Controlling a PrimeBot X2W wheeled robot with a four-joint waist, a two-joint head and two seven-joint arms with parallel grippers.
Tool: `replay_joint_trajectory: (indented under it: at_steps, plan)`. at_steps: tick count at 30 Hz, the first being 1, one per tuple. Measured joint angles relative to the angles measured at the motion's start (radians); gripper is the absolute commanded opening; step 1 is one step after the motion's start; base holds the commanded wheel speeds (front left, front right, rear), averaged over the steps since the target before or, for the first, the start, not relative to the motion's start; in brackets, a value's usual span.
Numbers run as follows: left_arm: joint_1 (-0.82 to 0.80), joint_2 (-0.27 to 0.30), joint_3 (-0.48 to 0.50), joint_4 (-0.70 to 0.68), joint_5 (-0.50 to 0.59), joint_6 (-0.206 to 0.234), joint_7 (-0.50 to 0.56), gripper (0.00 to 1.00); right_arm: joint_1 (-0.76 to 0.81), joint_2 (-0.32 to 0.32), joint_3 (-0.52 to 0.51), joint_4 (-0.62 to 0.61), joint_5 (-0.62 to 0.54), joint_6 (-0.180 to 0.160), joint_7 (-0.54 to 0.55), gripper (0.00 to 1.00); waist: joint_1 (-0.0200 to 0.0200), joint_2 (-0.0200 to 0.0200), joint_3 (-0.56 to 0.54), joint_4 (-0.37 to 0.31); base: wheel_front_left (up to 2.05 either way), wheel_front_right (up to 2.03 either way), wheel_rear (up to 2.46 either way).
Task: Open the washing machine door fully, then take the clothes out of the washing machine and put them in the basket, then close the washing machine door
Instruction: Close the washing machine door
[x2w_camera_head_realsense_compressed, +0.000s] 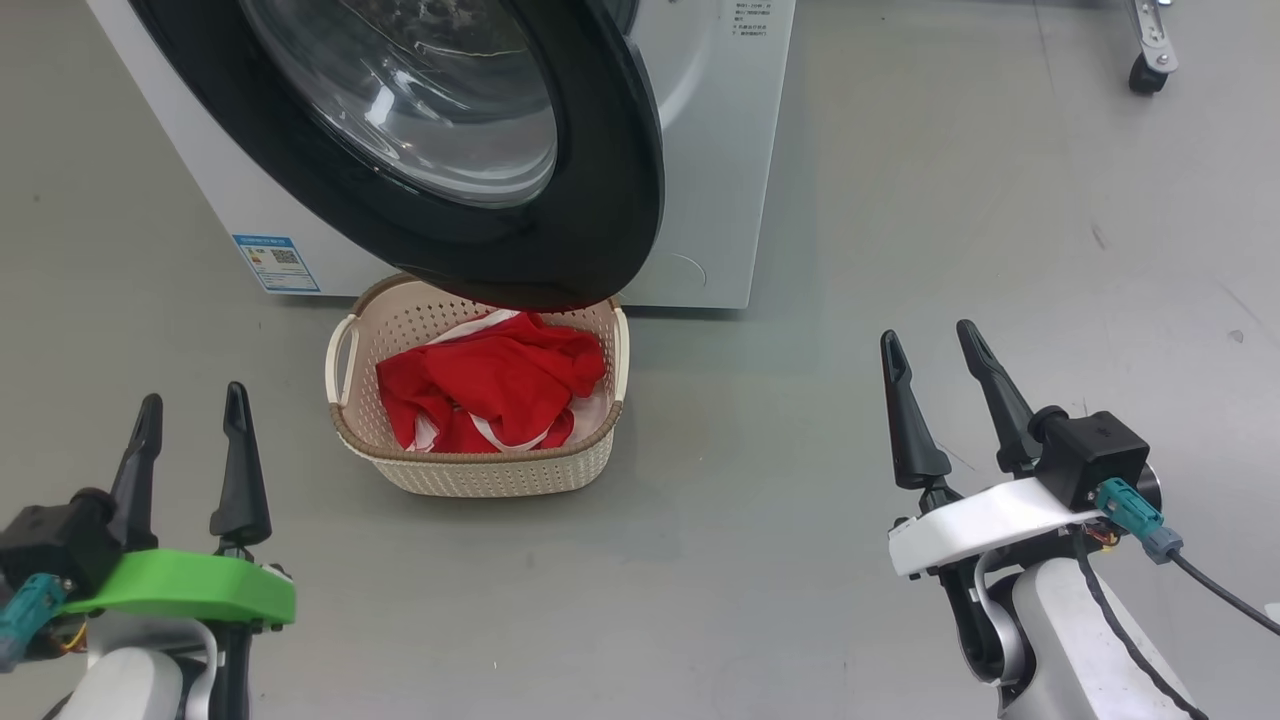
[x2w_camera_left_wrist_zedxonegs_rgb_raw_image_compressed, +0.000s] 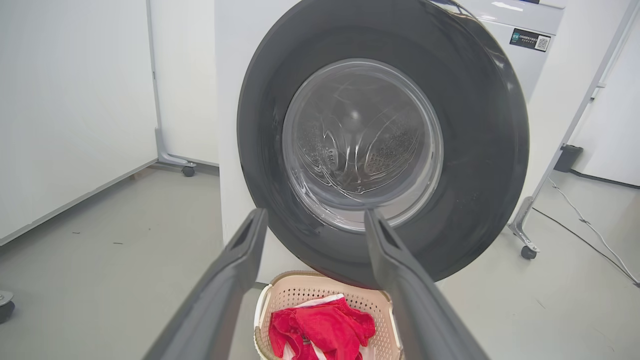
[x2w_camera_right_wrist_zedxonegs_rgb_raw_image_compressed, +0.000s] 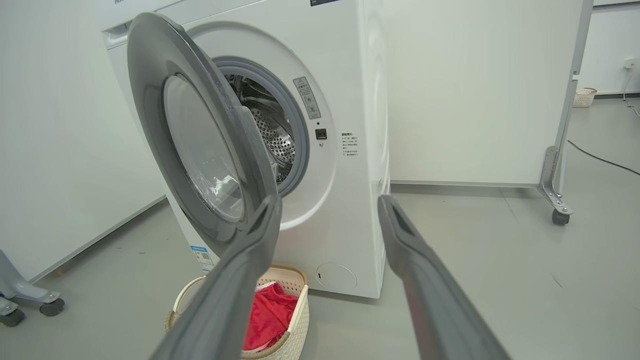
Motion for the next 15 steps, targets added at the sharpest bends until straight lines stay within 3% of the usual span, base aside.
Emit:
replay_joint_trajectory:
  at_steps: [15]
  plan:
    - [0.037,-0.033,0.003,-0.005,0.065,-0.008,0.0,1.0,0.0,0.005,0.0,0.002,0.0,0.002,0.0,1.0,0.0,0.0,-0.003,-0.008,0.0,0.0,0.0]
